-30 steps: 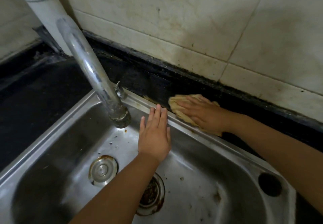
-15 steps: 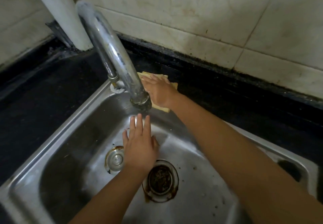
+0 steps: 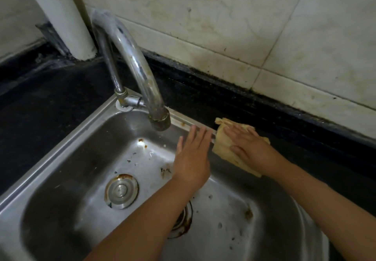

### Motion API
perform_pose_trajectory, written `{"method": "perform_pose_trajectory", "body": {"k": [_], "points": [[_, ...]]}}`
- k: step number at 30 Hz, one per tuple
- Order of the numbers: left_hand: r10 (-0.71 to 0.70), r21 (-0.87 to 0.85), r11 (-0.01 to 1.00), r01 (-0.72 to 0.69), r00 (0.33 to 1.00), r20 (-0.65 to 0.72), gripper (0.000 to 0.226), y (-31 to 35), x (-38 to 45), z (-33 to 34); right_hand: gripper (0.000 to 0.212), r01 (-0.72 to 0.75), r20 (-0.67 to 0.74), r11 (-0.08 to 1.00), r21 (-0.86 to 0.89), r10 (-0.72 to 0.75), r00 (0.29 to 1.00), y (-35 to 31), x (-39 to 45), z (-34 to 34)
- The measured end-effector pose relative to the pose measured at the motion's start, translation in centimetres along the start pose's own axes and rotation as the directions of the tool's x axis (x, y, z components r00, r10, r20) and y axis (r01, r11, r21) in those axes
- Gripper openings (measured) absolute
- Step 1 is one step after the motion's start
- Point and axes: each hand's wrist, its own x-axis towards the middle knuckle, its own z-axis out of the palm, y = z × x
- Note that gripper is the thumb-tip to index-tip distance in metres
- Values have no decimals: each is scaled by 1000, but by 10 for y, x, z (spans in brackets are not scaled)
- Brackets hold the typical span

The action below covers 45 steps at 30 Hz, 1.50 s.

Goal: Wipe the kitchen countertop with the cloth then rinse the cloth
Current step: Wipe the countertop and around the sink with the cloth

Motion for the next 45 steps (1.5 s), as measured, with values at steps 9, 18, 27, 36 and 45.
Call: {"method": "perform_pose_trajectory", "body": {"k": [9, 18, 27, 36, 45], "points": [[246, 166, 951, -260, 964, 103, 67, 22, 11, 1, 68, -98, -25, 993, 63, 100, 995, 20, -26, -1], [144, 142, 982, -122, 978, -152, 60, -3, -6, -7, 52, -68, -6, 992, -107, 68, 998, 9, -14, 5], [-224, 84, 971, 226, 974, -30, 65, -24, 22, -26, 48, -9, 11, 999, -44, 10, 1000, -38, 106, -28], [-232, 110, 966, 236, 972, -45, 63, -29, 19, -27, 49, -14, 16, 1000, -11, 14, 1000, -18, 86, -21], [-5, 120, 993, 1, 999, 33, 53, 41, 13, 2, 68, -359, 80, 931, -58, 363, 928, 102, -89, 1]]}}
